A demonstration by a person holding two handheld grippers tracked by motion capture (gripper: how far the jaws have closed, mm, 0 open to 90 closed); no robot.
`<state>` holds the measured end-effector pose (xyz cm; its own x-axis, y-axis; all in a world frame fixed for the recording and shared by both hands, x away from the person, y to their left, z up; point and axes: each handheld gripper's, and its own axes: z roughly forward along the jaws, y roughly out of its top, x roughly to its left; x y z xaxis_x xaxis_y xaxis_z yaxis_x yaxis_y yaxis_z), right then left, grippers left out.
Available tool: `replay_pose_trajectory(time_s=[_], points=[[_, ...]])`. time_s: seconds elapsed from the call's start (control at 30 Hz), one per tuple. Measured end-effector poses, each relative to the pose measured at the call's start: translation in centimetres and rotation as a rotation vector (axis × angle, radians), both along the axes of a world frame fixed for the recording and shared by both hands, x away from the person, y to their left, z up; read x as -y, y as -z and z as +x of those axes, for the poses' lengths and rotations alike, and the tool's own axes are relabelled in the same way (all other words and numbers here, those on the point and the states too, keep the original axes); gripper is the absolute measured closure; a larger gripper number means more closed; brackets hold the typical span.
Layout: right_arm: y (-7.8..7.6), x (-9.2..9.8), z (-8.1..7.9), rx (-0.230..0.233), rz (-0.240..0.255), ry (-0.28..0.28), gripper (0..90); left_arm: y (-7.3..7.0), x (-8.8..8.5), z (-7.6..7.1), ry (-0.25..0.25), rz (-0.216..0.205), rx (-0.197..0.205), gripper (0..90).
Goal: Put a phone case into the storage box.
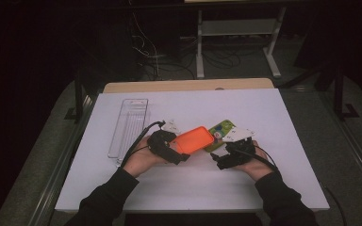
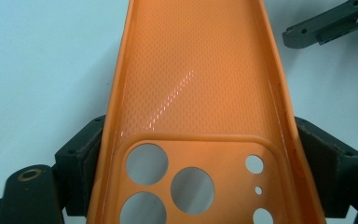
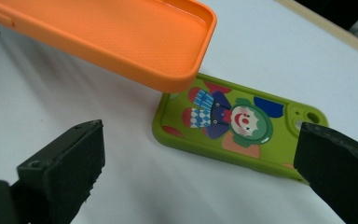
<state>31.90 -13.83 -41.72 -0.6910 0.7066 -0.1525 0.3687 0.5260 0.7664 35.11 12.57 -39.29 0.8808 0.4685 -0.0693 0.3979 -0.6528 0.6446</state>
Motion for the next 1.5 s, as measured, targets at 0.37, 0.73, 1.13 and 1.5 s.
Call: replay_pose_trajectory(time_s=[0.37,0.73,1.13,1.5], points=[[-0.2,-0.6,-0.6,0.093,-0.098,-0.014,1.3,0.1,0.1,0.0,0.001,-0.004,-0.002,15.6],[-0.2,-1.2,-1.1,0.201,-0.195,-0.055,1.3,0.1,0.1,0.0,0.005,0.001,0.003,15.6],[-0.1,-1.8,-1.8,0.337,-0.332,-0.098,1.3,0.1,0.2,-0.1,0.001,-0.003,0.005,15.6],[0.1,-2.1,-2.2,0.424,-0.432,-0.136,1.3,0.2,0.3,-0.1,0.005,-0.003,0.002,15.6]])
